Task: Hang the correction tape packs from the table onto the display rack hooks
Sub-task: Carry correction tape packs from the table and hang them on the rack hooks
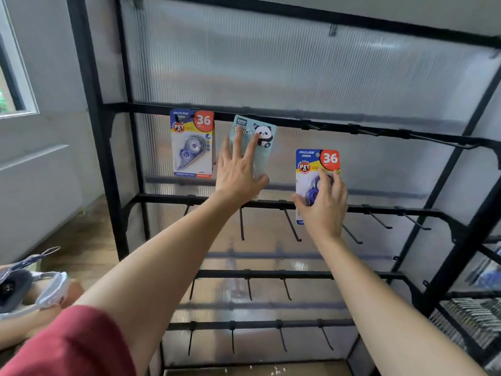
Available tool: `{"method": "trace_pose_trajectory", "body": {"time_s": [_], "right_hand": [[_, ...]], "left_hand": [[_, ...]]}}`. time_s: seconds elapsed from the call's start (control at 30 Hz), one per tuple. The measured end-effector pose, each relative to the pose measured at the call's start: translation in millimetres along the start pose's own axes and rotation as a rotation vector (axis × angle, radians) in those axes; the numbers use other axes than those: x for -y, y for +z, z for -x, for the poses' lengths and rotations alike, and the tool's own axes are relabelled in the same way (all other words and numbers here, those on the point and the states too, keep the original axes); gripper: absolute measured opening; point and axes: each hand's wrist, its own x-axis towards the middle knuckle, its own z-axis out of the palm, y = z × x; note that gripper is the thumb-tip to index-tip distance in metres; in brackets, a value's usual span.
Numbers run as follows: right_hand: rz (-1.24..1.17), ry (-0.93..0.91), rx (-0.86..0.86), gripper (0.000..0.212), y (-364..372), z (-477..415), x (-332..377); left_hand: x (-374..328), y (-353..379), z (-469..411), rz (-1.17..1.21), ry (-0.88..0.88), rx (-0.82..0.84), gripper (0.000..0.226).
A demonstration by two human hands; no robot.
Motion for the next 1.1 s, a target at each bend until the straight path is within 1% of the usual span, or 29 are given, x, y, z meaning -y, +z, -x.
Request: {"method": "trace_pose_trajectory", "body": {"time_s": [0.3,0.5,0.8,1.0,1.1], "right_hand": [[-0.007,-0.011,-0.004,0.074,4,-12,-17],[-0.009,-0.015,-0.005,0.074,14,-18,-21],[-0.031,-0.015,-0.001,0.073,27,-27,-31],[-0.028,-0.042,0.018,0.074,29,-33,-38],[-0.024,-0.048,0.023,0.073,29,-35,-39]], "left_hand": [[-12,17,-21,0.053,-0.048,-0.054,0.087],[-5,33,-38,0.052,-0.088,0.006,0.088],[7,52,-86,0.049,-0.131,0.085,0.09],[9,66,-98,0.055,-0.136,0.066,0.092],[12,68,-98,0.054,-0.119,0.052,0.089]]}}
